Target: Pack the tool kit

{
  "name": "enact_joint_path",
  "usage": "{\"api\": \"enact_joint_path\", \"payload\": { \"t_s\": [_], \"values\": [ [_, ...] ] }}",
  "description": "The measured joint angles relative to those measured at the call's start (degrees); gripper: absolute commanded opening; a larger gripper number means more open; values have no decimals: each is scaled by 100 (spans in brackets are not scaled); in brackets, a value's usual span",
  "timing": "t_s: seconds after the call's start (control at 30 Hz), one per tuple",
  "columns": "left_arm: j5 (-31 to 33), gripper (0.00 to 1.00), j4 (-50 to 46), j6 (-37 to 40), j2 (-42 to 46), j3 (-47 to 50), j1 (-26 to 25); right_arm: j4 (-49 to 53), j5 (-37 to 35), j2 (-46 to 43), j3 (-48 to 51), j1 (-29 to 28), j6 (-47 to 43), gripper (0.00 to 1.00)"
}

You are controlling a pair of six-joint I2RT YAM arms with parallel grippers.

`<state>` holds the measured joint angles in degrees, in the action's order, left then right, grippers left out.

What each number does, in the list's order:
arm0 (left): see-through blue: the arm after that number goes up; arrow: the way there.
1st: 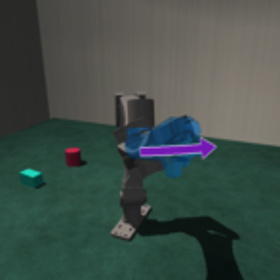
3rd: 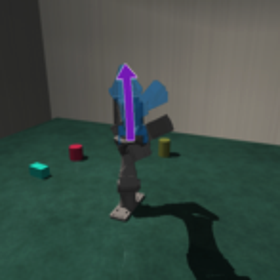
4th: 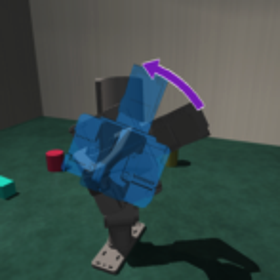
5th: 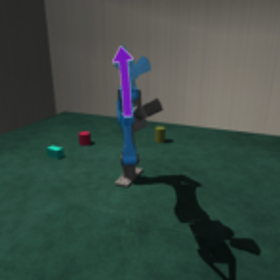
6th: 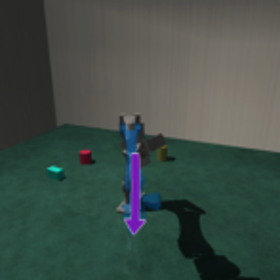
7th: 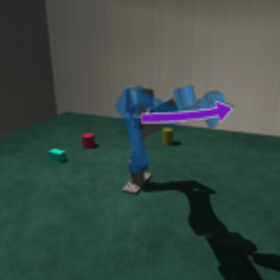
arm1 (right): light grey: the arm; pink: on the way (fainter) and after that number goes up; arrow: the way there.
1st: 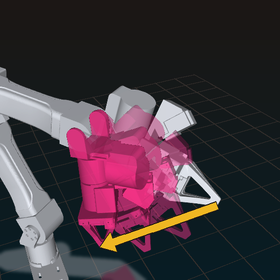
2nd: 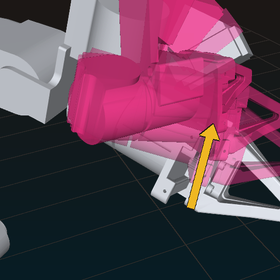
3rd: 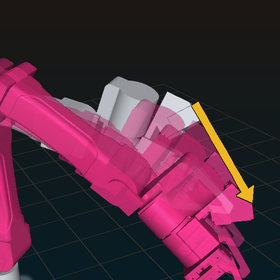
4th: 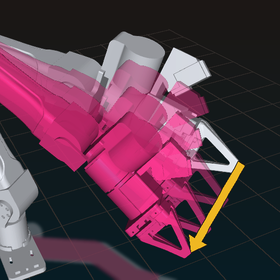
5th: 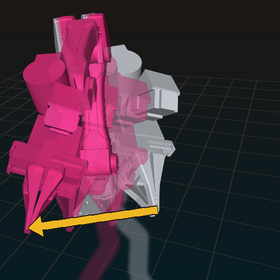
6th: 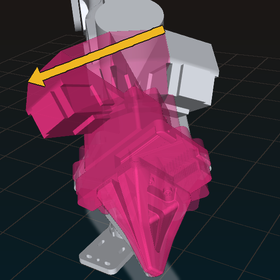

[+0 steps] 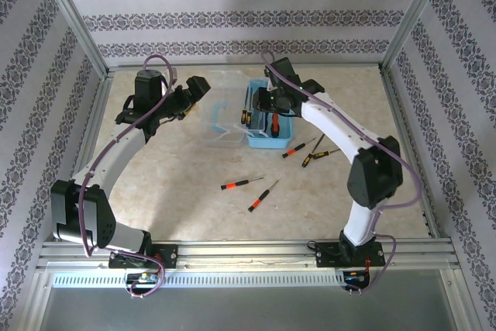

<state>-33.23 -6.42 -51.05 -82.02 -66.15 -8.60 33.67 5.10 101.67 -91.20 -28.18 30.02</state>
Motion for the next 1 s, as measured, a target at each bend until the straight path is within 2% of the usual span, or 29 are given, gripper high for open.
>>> {"api": "enact_joint_path", "payload": {
  "t_s": [0.23,0.57,0.8,1.0],
  "values": [
    [-87,97,133,-46,0,68,-127,-284,-278,-817,1394,387,17,33],
    [-160,97,179,-22,-188,68,-1091,-588,-533,-1582,3329,1462,201,38],
    [-170,97,153,136,-446,55,-1878,-629,-772,-1298,3445,1823,240,39],
    [-155,97,48,286,-498,13,-2055,-669,-848,-848,3414,1832,262,39]
  ]
}}
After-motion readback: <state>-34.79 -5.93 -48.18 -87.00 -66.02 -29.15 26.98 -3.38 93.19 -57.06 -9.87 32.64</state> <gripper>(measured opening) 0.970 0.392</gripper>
